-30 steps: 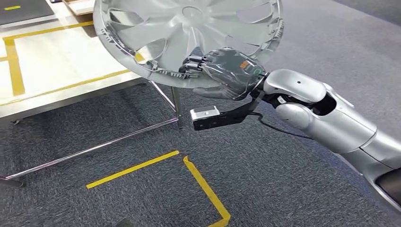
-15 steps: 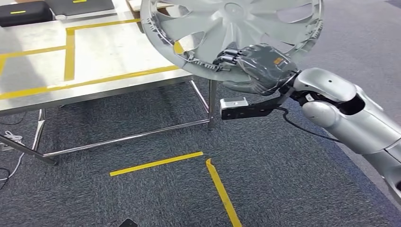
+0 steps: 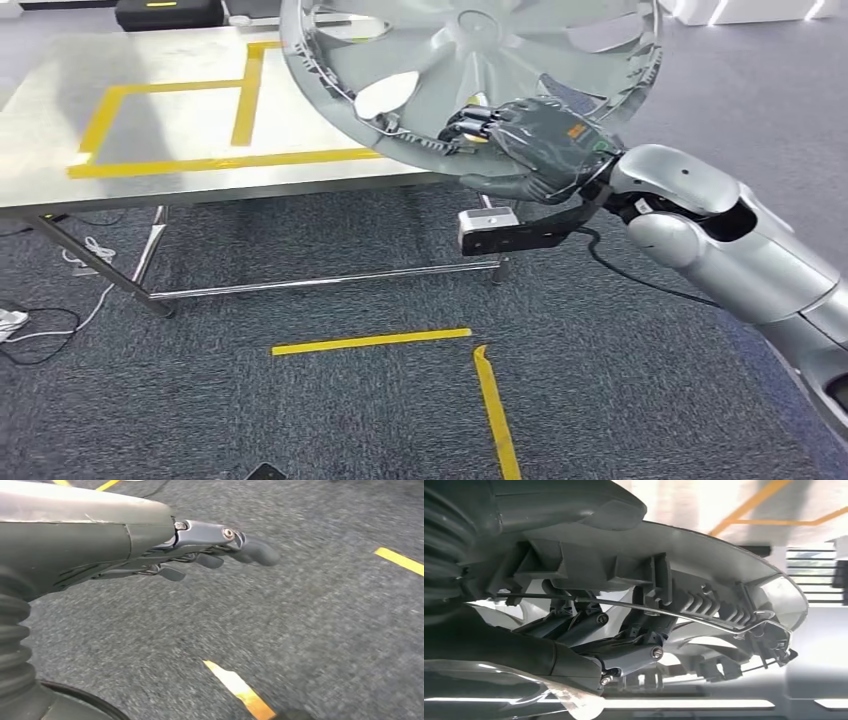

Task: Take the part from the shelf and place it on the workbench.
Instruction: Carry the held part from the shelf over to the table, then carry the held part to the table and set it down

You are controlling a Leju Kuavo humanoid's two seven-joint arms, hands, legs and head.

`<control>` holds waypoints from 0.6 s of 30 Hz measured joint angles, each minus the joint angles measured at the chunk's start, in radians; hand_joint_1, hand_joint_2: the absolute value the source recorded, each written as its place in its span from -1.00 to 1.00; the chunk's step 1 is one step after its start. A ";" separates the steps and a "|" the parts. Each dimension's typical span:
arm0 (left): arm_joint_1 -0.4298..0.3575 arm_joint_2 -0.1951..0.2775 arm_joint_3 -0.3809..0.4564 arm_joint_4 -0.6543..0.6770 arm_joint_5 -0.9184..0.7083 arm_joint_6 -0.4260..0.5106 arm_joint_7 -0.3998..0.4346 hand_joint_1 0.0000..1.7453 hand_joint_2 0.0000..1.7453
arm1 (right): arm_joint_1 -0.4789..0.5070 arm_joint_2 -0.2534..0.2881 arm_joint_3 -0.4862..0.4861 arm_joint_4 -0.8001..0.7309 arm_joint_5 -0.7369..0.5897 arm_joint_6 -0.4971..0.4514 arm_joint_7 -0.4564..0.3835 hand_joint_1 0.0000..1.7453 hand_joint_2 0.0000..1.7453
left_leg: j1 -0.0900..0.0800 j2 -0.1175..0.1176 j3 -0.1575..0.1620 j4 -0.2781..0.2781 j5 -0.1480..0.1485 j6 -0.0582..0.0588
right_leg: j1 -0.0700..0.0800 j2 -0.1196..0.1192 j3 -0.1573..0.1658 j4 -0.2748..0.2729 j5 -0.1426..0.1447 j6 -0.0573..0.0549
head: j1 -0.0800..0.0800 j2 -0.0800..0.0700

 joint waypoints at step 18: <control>0.002 0.001 -0.010 0.000 -0.017 -0.056 0.020 -1.00 1.00 | 0.018 -0.015 -0.007 0.033 0.012 -0.010 0.012 1.00 1.00 | 0.003 -0.055 -0.053 0.153 -0.095 -0.032 | -0.008 0.107 -0.048 -0.008 0.063 -0.041 | 0.003 0.000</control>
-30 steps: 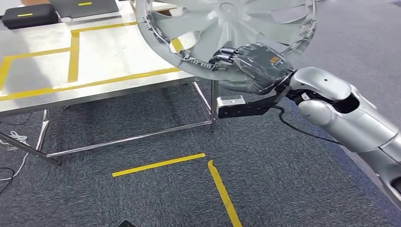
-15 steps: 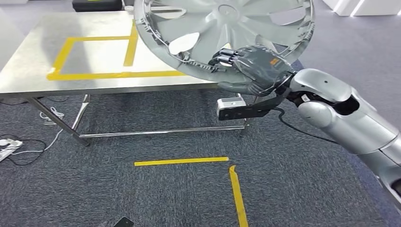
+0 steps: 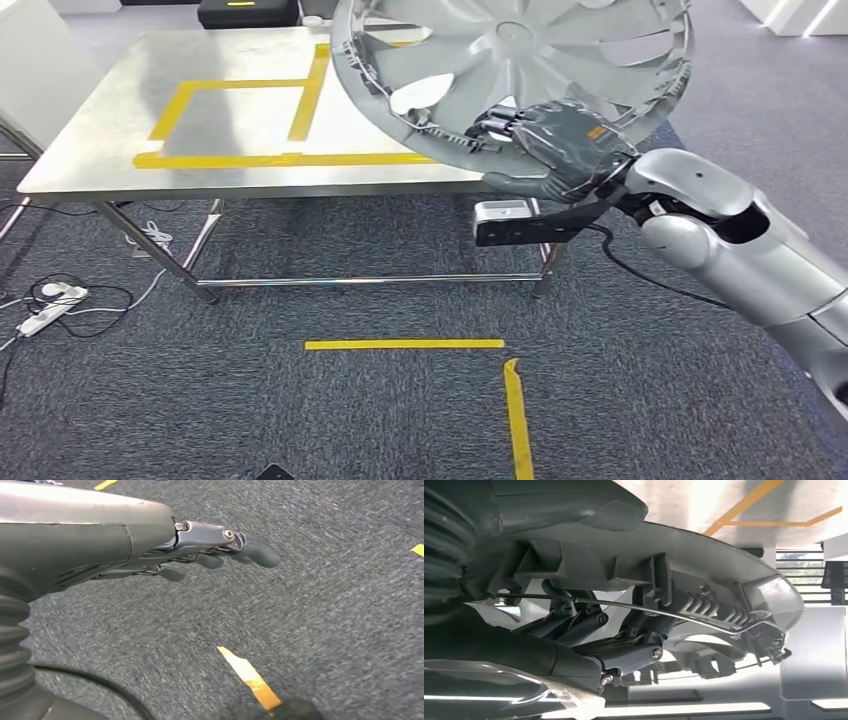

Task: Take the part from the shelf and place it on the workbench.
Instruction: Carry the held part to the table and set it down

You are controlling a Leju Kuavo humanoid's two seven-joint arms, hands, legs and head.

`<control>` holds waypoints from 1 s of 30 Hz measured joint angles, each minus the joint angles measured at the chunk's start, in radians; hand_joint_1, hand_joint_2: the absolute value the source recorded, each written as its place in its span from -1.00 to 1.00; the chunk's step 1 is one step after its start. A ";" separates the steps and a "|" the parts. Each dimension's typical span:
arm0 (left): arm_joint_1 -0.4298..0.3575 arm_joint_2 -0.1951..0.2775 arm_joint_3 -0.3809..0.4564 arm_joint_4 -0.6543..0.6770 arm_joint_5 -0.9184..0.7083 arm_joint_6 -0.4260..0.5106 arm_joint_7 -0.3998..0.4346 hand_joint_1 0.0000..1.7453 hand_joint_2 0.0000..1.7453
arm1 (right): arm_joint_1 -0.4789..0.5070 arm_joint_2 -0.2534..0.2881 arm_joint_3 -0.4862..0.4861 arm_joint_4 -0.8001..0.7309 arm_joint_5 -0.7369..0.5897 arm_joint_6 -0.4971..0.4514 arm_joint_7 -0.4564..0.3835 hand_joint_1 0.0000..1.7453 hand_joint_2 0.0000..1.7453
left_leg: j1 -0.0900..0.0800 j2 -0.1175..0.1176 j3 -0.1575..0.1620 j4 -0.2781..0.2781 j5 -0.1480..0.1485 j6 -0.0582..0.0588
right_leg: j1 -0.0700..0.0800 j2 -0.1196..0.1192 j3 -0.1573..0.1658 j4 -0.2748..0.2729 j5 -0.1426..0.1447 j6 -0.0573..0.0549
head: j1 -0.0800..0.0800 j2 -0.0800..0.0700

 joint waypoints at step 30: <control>-0.005 0.004 -0.015 0.000 -0.003 -0.016 -0.004 -1.00 1.00 | 0.009 0.023 0.000 0.035 0.018 -0.005 0.002 1.00 1.00 | 0.004 0.010 0.046 -0.040 -0.007 0.000 | 0.006 -0.005 -0.006 -0.008 0.009 -0.002 | 0.008 0.000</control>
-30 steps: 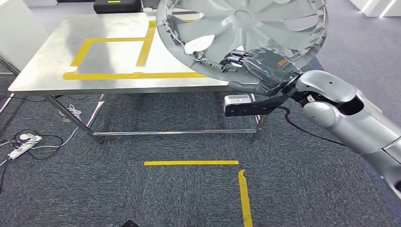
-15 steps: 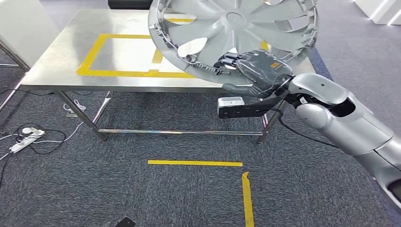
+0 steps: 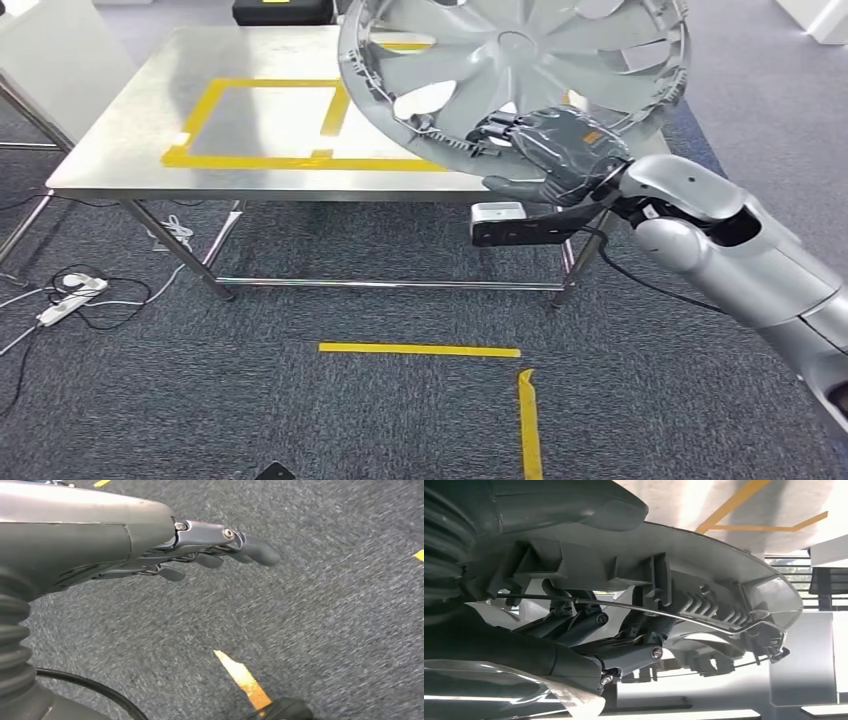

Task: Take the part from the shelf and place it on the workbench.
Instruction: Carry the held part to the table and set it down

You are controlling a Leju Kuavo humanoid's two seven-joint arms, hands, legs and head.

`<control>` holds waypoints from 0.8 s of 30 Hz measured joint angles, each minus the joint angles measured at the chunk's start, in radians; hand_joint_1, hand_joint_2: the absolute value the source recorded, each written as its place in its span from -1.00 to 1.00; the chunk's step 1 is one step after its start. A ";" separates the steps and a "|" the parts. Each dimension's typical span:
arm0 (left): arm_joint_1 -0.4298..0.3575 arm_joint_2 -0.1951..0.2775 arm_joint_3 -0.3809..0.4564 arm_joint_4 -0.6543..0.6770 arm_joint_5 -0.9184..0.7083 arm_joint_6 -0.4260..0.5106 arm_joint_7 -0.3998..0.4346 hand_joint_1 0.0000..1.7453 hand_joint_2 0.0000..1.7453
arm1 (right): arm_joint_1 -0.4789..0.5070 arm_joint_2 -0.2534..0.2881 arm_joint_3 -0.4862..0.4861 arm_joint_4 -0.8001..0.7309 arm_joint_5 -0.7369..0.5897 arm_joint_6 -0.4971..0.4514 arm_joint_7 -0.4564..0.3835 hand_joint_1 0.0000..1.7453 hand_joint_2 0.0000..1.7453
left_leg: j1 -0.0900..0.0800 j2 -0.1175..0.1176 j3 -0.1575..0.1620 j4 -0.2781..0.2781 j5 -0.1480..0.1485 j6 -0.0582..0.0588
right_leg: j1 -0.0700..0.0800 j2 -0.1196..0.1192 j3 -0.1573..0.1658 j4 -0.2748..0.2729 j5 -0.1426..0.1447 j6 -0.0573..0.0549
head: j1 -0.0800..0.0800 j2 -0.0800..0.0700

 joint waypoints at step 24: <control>0.018 0.007 -0.009 0.000 0.001 -0.034 -0.009 -1.00 1.00 | 0.017 0.014 0.022 0.052 0.012 0.034 0.013 1.00 1.00 | -0.007 -0.001 0.175 -0.128 -0.051 0.041 | 0.008 -0.001 -0.127 0.042 0.061 0.031 | 0.013 0.000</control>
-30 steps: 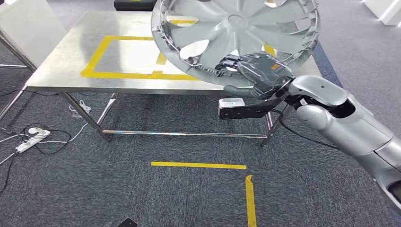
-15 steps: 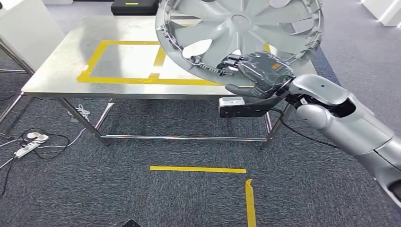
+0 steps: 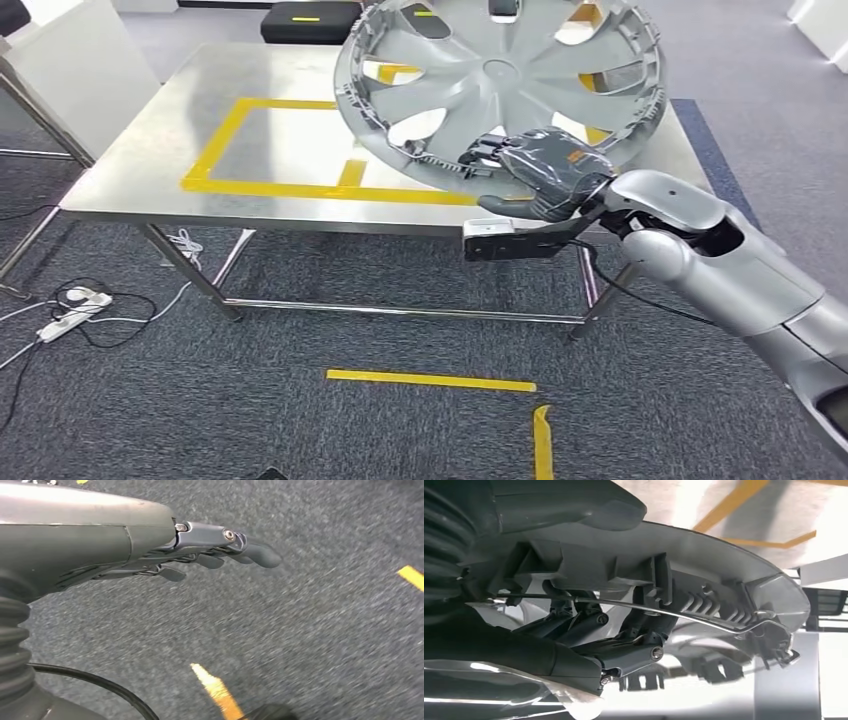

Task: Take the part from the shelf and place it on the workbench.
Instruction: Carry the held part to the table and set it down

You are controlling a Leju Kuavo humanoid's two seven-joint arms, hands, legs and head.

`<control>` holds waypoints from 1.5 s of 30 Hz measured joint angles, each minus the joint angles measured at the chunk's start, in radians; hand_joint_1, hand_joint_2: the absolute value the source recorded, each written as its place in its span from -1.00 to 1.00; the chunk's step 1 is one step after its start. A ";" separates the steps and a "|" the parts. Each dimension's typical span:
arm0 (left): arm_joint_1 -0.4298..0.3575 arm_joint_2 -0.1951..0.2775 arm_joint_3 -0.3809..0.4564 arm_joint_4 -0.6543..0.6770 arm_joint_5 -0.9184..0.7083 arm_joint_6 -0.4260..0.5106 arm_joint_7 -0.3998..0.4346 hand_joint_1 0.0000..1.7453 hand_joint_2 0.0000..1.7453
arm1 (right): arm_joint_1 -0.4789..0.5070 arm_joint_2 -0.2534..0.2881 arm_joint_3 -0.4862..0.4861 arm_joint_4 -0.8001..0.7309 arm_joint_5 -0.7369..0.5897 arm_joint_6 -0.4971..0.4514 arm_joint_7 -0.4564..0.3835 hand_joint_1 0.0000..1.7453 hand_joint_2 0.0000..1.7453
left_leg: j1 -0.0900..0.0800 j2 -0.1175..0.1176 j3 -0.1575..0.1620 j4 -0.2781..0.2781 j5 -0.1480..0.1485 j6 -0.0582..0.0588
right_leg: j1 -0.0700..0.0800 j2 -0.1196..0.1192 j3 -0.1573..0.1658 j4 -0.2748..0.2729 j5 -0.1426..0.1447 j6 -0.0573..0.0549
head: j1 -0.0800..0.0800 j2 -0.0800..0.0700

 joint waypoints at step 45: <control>-0.001 0.009 -0.006 0.003 0.001 0.055 0.058 -1.00 1.00 | 0.011 -0.024 0.029 0.083 -0.095 0.102 -0.013 1.00 1.00 | 0.013 0.007 -0.215 0.086 0.180 -0.037 | -0.002 0.011 0.225 -0.052 -0.143 -0.018 | 0.000 0.000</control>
